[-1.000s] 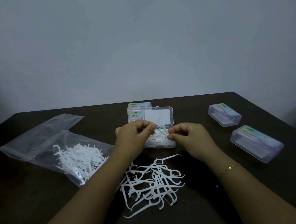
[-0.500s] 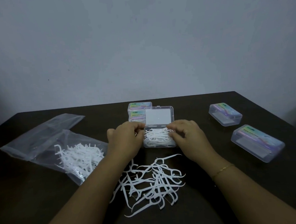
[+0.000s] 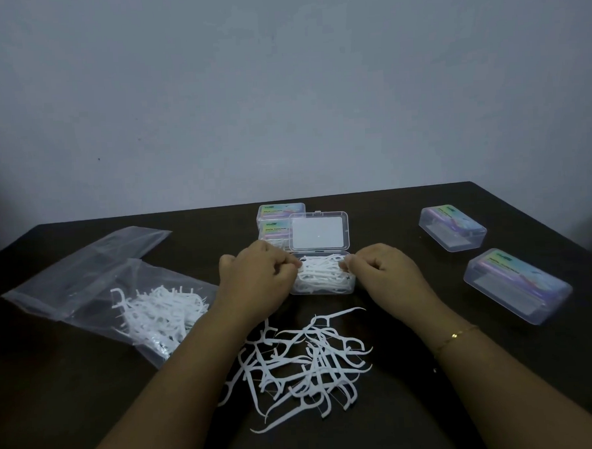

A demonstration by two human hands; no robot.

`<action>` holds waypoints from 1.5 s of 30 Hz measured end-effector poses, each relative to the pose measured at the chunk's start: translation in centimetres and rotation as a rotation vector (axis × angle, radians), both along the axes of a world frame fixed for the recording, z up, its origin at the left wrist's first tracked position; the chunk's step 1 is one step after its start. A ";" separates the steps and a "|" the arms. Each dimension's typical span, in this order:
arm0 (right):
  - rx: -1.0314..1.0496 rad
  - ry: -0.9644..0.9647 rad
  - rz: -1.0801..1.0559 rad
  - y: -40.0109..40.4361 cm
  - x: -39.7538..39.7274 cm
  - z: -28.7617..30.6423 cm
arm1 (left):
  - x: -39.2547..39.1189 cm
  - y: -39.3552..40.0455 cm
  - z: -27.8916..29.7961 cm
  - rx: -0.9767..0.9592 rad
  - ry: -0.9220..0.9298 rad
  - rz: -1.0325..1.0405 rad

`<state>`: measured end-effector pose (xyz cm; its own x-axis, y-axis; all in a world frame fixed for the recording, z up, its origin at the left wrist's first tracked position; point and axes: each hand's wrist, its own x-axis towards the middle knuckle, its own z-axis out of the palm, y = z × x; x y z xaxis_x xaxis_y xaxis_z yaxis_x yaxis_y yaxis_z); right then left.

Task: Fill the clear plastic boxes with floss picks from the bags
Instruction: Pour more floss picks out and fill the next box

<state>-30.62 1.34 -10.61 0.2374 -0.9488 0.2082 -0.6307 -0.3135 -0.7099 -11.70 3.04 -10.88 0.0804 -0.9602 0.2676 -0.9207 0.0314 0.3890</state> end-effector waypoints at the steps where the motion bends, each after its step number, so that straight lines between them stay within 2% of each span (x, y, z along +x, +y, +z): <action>1: 0.007 -0.010 0.004 0.0 -0.1 0.1 | 0.1 0.0 0.1 0.007 -0.004 0.002; 5: 0.050 -0.058 -0.043 -0.2 -0.7 0.2 | 1.5 -0.1 0.8 -0.003 -0.016 0.101; 8: 0.103 -0.061 -0.009 -0.1 -1.3 0.4 | 2.7 0.1 1.5 0.045 -0.098 0.171; 12: 0.238 0.096 0.200 0.8 -1.6 1.1 | 3.1 0.9 2.2 0.212 -0.301 0.139; 14: 0.335 0.174 0.284 1.2 -1.5 1.4 | 2.8 1.3 2.5 0.290 -0.336 0.101; 19: 0.351 0.356 0.319 1.4 -1.3 1.3 | 2.6 2.0 3.1 0.451 -0.393 0.075; 24: 0.323 0.359 0.308 1.5 -1.3 1.2 | 2.7 1.8 2.7 0.587 -0.456 0.052; 36: 0.109 0.402 0.274 1.6 -0.7 0.4 | 2.9 1.0 1.8 0.431 -0.236 0.008; 41: 0.174 0.392 0.312 1.8 -0.4 0.2 | 2.7 1.0 1.8 0.411 -0.265 0.040; 45: 0.131 0.413 0.316 1.5 -0.5 0.3 | 2.7 1.2 1.8 0.502 -0.257 0.022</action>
<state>-31.11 2.86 -10.33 0.5529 -0.8296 -0.0782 -0.7548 -0.4590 -0.4686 -9.02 4.19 -9.08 0.0939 -0.9737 -0.2078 -0.9863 -0.1195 0.1141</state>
